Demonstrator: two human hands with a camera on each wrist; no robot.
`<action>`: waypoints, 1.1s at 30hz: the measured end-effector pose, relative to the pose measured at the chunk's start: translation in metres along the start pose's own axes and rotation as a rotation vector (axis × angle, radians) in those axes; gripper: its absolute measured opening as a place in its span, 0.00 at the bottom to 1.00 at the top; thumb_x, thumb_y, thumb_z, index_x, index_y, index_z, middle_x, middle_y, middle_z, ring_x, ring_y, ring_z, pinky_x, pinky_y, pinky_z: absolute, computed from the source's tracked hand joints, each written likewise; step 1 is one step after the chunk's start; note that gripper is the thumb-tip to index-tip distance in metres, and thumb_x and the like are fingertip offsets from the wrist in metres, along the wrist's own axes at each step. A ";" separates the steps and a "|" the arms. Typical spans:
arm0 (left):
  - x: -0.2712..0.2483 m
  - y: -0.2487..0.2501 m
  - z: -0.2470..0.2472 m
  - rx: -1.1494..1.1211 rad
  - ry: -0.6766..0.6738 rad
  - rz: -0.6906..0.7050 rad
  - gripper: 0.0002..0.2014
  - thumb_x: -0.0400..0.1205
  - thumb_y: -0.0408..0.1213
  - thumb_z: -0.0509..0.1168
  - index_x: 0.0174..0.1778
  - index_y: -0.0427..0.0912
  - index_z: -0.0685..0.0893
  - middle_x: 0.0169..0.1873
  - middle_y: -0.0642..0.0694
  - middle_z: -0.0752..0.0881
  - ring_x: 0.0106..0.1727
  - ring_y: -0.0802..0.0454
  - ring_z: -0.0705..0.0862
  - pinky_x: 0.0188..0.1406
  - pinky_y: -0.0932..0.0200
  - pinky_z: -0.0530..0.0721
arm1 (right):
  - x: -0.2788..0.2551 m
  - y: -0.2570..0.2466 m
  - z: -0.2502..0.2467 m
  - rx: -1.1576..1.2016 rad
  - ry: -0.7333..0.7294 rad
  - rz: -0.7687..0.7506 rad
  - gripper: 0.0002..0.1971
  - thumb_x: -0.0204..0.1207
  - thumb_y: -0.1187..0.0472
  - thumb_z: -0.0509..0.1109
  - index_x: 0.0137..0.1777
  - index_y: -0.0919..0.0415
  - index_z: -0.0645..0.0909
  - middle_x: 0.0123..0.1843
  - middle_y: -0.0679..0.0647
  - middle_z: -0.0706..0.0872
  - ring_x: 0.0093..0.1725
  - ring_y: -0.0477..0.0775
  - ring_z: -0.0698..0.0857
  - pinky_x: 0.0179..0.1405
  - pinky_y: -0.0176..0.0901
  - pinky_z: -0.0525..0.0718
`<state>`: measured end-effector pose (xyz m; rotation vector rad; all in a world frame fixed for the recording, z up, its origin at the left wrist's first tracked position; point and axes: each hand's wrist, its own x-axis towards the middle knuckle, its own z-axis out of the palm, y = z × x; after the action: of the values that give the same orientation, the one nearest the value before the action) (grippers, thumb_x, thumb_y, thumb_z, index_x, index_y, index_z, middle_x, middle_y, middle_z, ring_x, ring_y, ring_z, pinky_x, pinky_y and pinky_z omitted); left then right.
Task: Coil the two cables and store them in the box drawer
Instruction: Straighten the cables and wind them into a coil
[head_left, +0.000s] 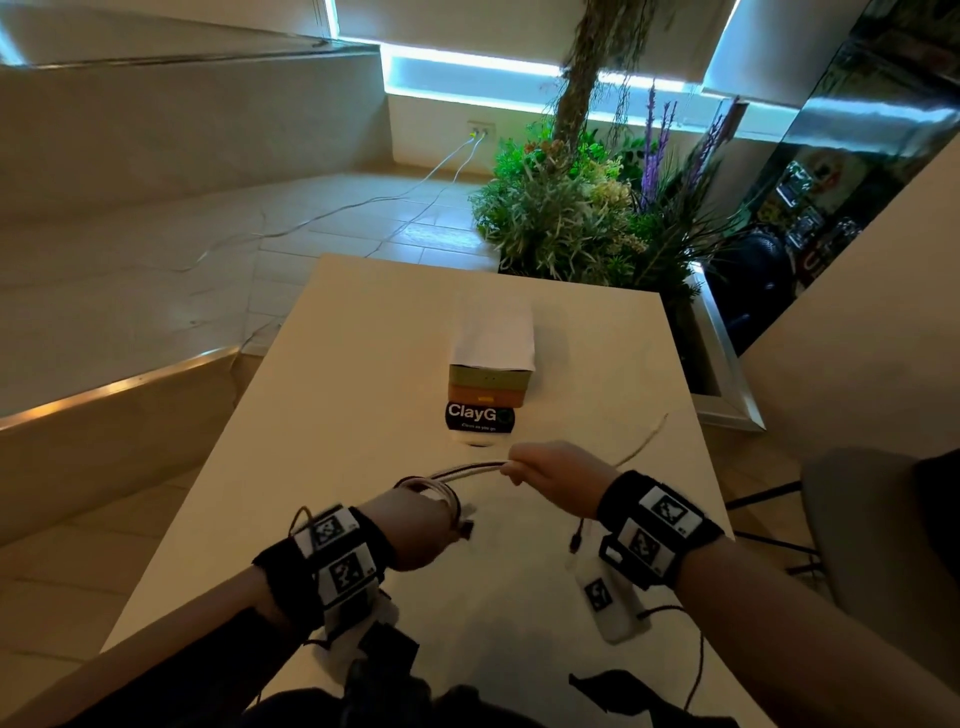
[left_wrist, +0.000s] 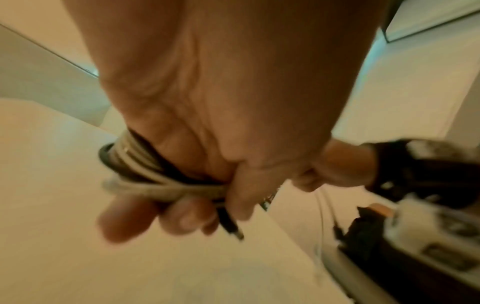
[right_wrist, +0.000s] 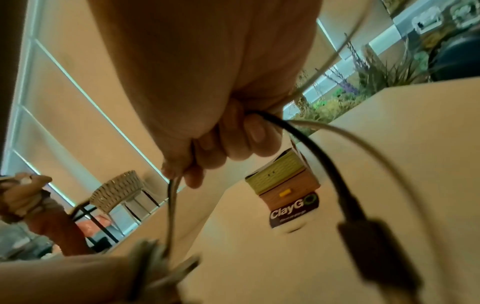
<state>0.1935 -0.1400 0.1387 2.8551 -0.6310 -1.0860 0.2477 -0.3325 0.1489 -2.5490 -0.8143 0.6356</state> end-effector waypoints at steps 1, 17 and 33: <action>0.006 -0.006 0.007 -0.011 0.078 -0.016 0.22 0.86 0.43 0.48 0.73 0.36 0.68 0.66 0.40 0.81 0.59 0.43 0.81 0.60 0.57 0.73 | -0.001 -0.004 0.004 0.026 0.025 -0.011 0.13 0.83 0.53 0.54 0.46 0.57 0.78 0.41 0.52 0.80 0.40 0.53 0.79 0.37 0.42 0.71; -0.006 -0.020 -0.025 -2.068 0.371 0.444 0.12 0.79 0.46 0.58 0.42 0.39 0.78 0.28 0.47 0.78 0.32 0.49 0.81 0.45 0.54 0.77 | -0.016 -0.019 0.066 0.301 0.115 -0.030 0.09 0.84 0.57 0.51 0.46 0.50 0.72 0.34 0.43 0.73 0.33 0.48 0.73 0.40 0.50 0.77; -0.020 0.022 -0.014 -0.936 -0.357 0.336 0.13 0.81 0.48 0.60 0.38 0.44 0.81 0.27 0.49 0.75 0.20 0.61 0.71 0.24 0.65 0.71 | 0.001 -0.040 -0.016 -0.210 -0.699 -0.042 0.11 0.80 0.58 0.62 0.52 0.61 0.84 0.31 0.47 0.84 0.34 0.48 0.82 0.37 0.33 0.76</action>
<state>0.1812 -0.1547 0.1660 1.7236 -0.4169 -1.3545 0.2391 -0.3056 0.1807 -2.4777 -1.1982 1.5418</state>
